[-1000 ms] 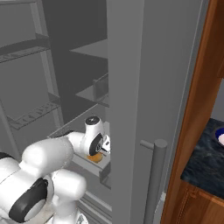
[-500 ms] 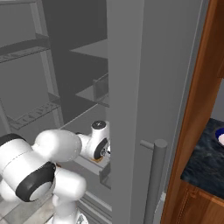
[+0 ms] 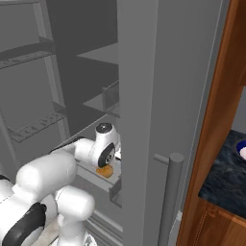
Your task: Place the garlic and potato inside the fridge drawer. Close the drawer after placing the vegetables.
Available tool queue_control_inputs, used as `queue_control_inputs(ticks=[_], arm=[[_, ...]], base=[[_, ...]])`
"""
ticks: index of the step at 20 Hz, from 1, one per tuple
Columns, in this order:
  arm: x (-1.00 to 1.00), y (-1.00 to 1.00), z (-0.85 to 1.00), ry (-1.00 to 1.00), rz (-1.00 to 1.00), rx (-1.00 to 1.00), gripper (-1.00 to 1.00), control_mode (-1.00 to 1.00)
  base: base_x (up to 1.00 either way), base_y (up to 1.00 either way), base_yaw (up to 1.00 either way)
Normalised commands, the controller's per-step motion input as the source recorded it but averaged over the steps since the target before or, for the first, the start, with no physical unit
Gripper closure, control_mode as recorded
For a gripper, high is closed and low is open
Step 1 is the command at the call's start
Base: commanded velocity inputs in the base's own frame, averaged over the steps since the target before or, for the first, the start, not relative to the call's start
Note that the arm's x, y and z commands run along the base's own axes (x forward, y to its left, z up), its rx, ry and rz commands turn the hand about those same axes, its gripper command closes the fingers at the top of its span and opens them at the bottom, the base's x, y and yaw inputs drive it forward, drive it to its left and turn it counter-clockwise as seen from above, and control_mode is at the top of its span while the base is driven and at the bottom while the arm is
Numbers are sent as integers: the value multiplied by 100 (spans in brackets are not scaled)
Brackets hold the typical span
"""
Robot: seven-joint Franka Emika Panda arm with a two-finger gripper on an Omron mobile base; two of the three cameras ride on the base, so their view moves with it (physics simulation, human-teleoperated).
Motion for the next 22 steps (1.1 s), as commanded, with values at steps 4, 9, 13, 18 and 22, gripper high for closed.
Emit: queue_control_inputs(ticks=[4, 9, 13, 18, 22], arm=[[-31, 63, 69, 0, 5, -10, -100, -100], [-59, 95, 11, 0, 1, -3, -100, -100], [-28, 78, 0, 2, 0, 0, -100, -100], [0, 40, 0, 7, 0, 0, -100, -100], [3, 23, -1, 16, 0, 0, -100, -100]], base=[[0, 0, 0], [0, 0, 0], [0, 0, 0], [0, 0, 0], [0, 0, 0]])
